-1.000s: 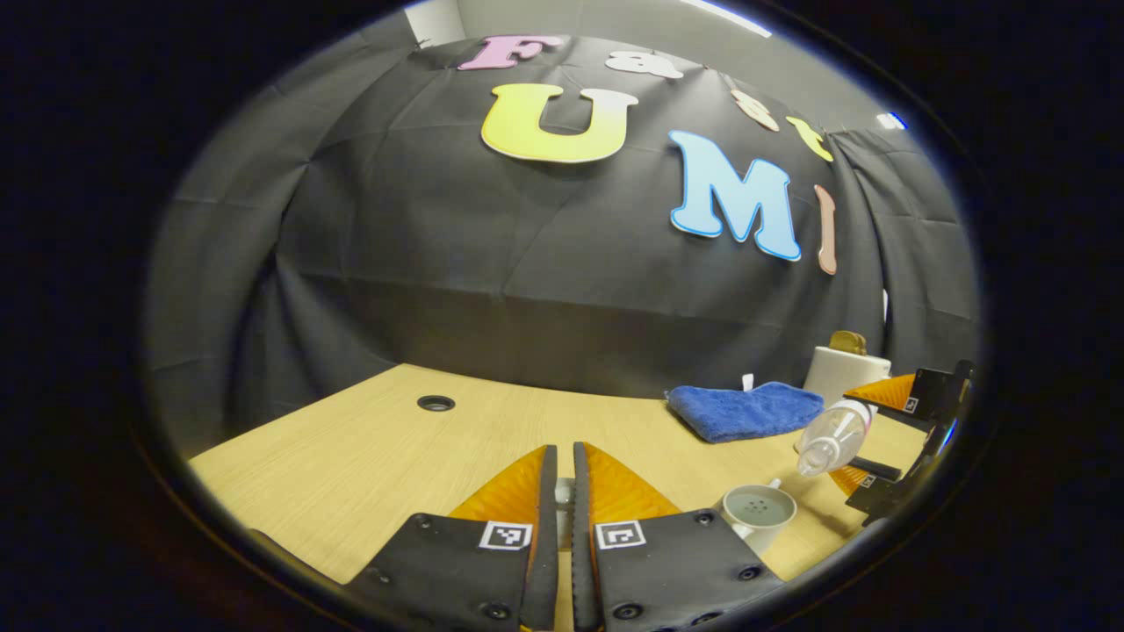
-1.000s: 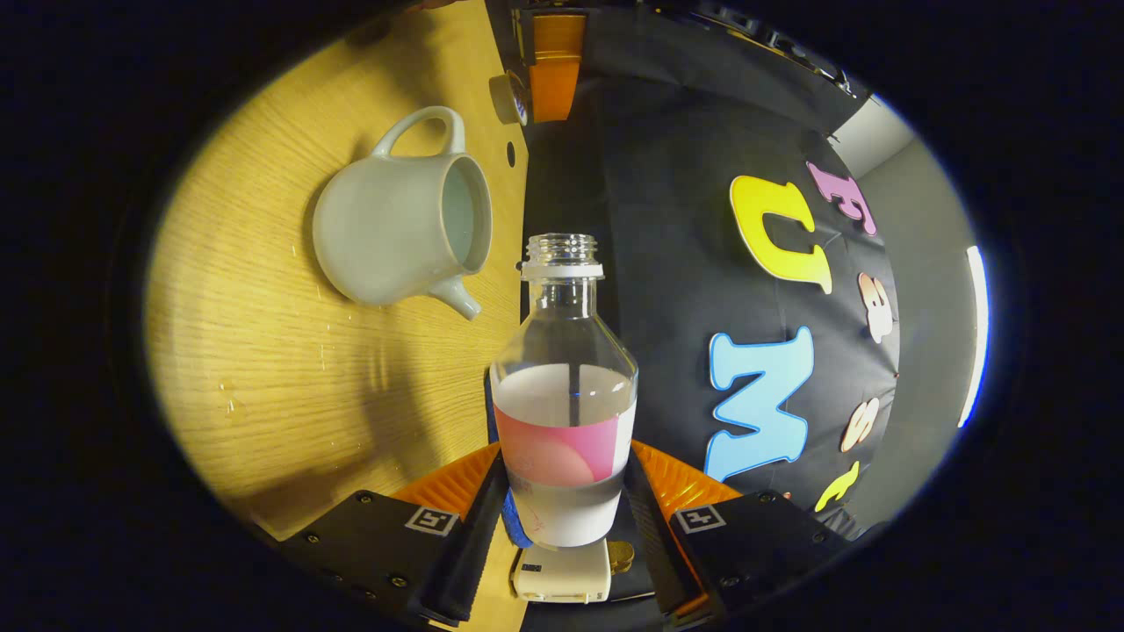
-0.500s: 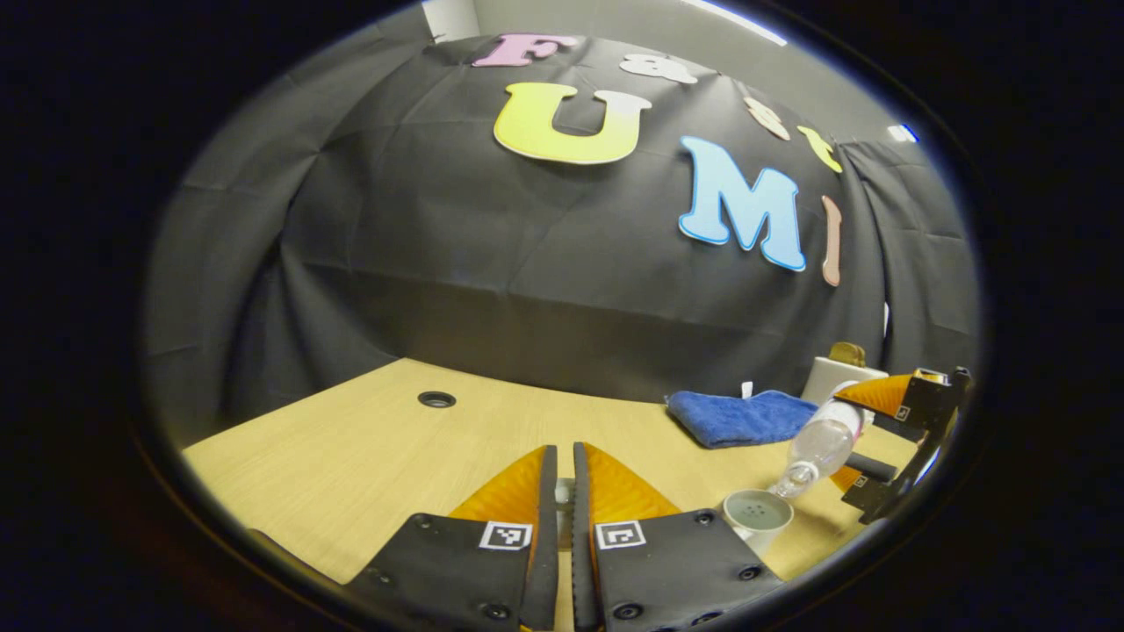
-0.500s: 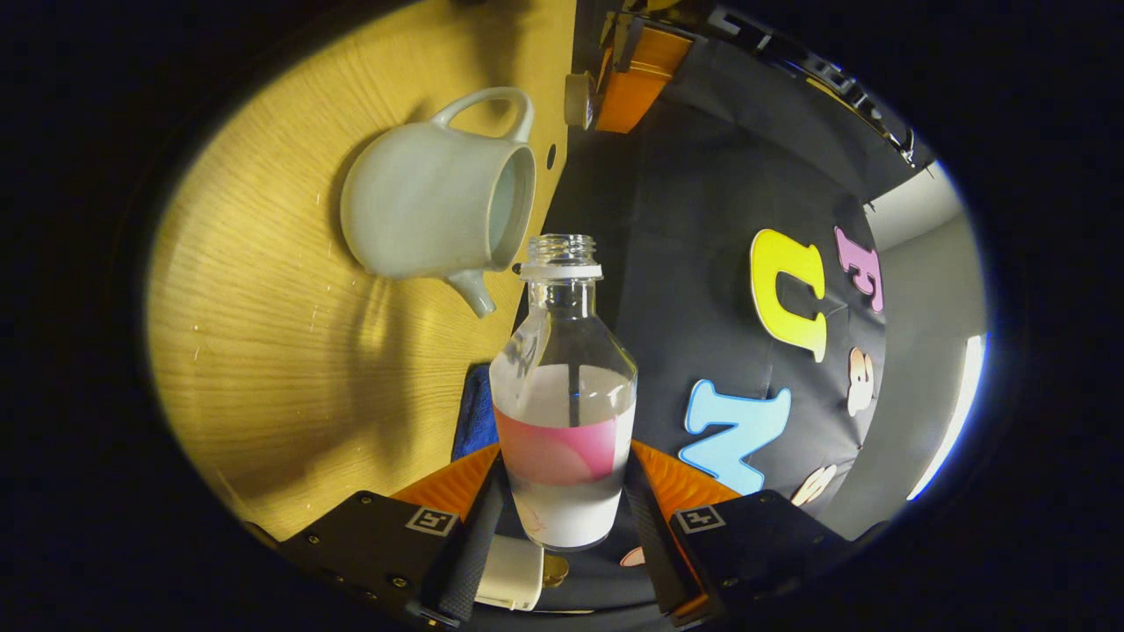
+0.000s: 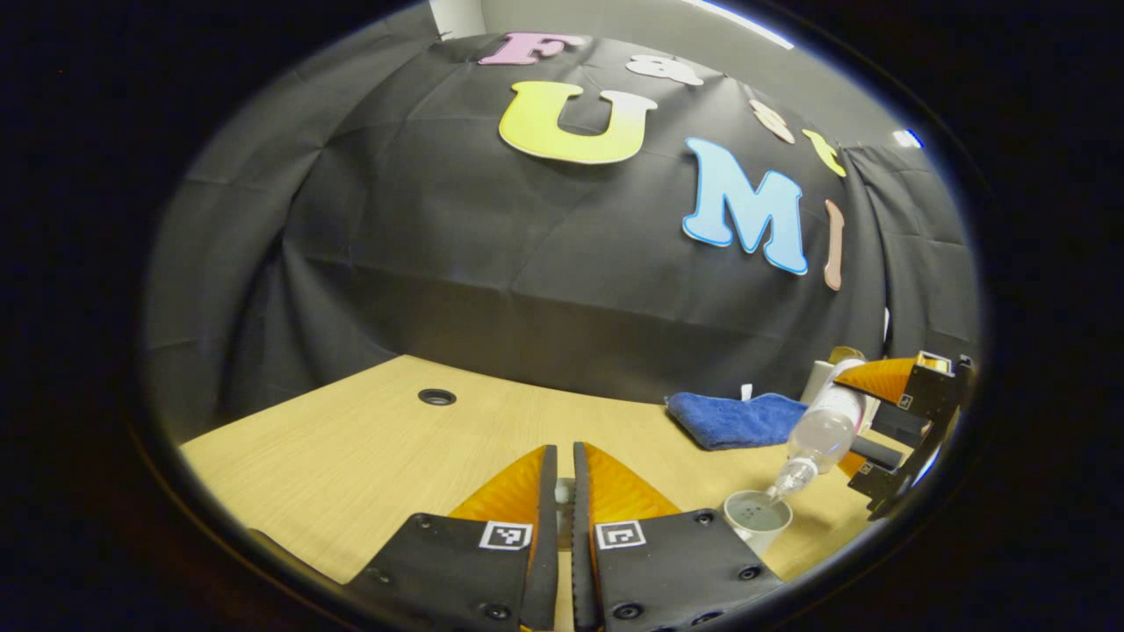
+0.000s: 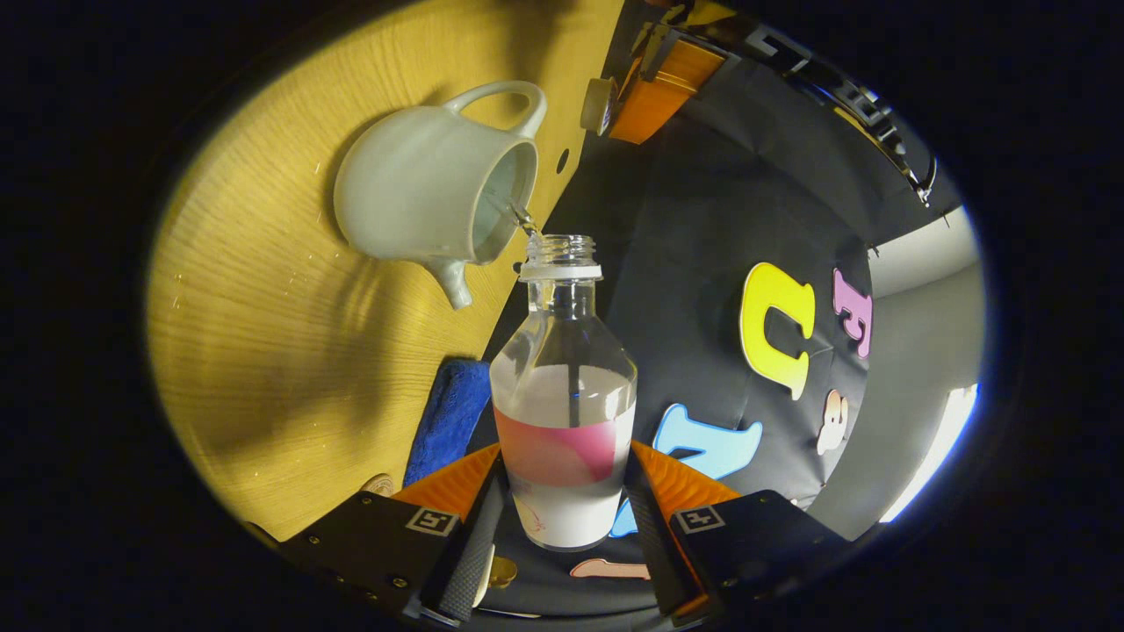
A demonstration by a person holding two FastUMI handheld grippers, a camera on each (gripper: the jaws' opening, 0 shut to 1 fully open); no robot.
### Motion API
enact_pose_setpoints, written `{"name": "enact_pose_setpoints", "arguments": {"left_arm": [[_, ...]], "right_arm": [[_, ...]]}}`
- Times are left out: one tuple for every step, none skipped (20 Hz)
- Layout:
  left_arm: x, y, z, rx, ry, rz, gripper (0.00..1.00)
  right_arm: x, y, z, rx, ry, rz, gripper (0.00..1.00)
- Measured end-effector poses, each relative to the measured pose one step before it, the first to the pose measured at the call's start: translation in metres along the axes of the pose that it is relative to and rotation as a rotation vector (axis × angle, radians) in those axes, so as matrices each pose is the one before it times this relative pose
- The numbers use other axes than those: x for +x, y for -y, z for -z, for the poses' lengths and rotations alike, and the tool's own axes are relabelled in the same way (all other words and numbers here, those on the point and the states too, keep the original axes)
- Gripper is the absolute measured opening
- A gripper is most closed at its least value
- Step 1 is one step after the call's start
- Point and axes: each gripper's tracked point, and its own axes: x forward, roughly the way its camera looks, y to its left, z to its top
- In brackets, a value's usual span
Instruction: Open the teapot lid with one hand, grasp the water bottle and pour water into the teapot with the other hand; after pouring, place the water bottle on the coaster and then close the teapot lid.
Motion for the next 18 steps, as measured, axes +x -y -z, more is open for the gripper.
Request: {"name": "enact_pose_setpoints", "arguments": {"left_arm": [[-0.00003, 0.00001, -0.00079, -0.00174, 0.00160, 0.00089, 0.14], [0.00031, -0.00050, 0.00033, -0.00258, 0.00125, 0.00041, 0.14], [-0.00024, -0.00056, -0.00126, -0.00211, 0.00011, 0.00049, 0.14], [-0.00055, -0.00035, 0.00027, -0.00104, 0.00066, 0.00004, 0.14], [0.00061, 0.00043, 0.00015, -0.00063, -0.00022, 0.00067, 0.14], [0.00004, 0.00041, 0.00162, -0.00052, 0.00006, 0.00001, 0.14], [0.00007, -0.00005, -0.00079, -0.00069, 0.00020, 0.00034, 0.14], [-0.00026, -0.00085, -0.00100, -0.00108, 0.00049, 0.00013, 0.13], [-0.00015, 0.00019, 0.00012, -0.00118, 0.00049, -0.00001, 0.13], [-0.00011, -0.00001, 0.00105, -0.00118, -0.00040, 0.00007, 0.13], [0.00019, -0.00057, -0.00058, -0.00034, 0.00025, -0.00022, 0.13], [0.00047, 0.00012, 0.00005, -0.00018, -0.00074, 0.00052, 0.14], [0.00005, -0.00033, 0.00005, -0.00027, 0.00014, 0.00041, 0.13], [0.00003, 0.00055, 0.00083, 0.00015, 0.00002, 0.00038, 0.14], [0.00010, 0.00015, -0.00081, -0.00007, 0.00003, 0.00009, 0.14], [-0.00045, -0.00027, 0.00031, -0.00070, 0.00066, -0.00023, 0.13], [0.00032, -0.00022, -0.00044, -0.00082, 0.00076, 0.00018, 0.13], [-0.00006, 0.00018, 0.00065, -0.00079, 0.00026, 0.00054, 0.13]], "right_arm": [[0.00027, 0.00266, -0.00032, -0.02181, 0.00509, 0.00624, 0.74], [0.00075, 0.00238, -0.00009, -0.01917, 0.00530, 0.00473, 0.74], [0.00034, 0.00177, -0.00027, -0.01368, 0.00390, 0.00355, 0.74], [0.00071, 0.00286, -0.00034, -0.01542, 0.00461, 0.00399, 0.74], [0.00051, 0.00314, -0.00087, -0.01486, 0.00359, 0.00756, 0.74], [0.00018, 0.00229, -0.00034, -0.01689, 0.00488, 0.00793, 0.74], [0.00029, 0.00272, -0.00086, -0.01216, 0.00367, 0.00476, 0.74], [0.00061, 0.00071, -0.00018, -0.00738, 0.00384, 0.00014, 0.71], [0.00027, 0.00063, -0.00106, -0.00898, 0.00430, -0.00108, 0.71], [0.00038, 0.00196, 0.00042, -0.01550, 0.00193, 0.00562, 0.74], [0.00061, 0.00237, -0.00054, -0.01832, 0.00296, 0.00679, 0.74], [0.00062, 0.00145, 0.00031, -0.01295, 0.00404, 0.00238, 0.71], [0.00012, 0.00096, -0.00019, -0.00989, 0.00495, -0.00006, 0.74], [0.00074, 0.00155, -0.00009, -0.00983, 0.00209, 0.00222, 0.74], [0.00088, 0.00149, 0.00001, -0.01051, 0.00144, 0.00263, 0.71], [0.00020, 0.00121, 0.00029, -0.01082, 0.00133, 0.00404, 0.74], [0.00038, 0.00148, 0.00005, -0.01454, 0.00343, 0.00420, 0.74], [0.00043, 0.00161, -0.00009, -0.01516, 0.00279, 0.00492, 0.71]]}}
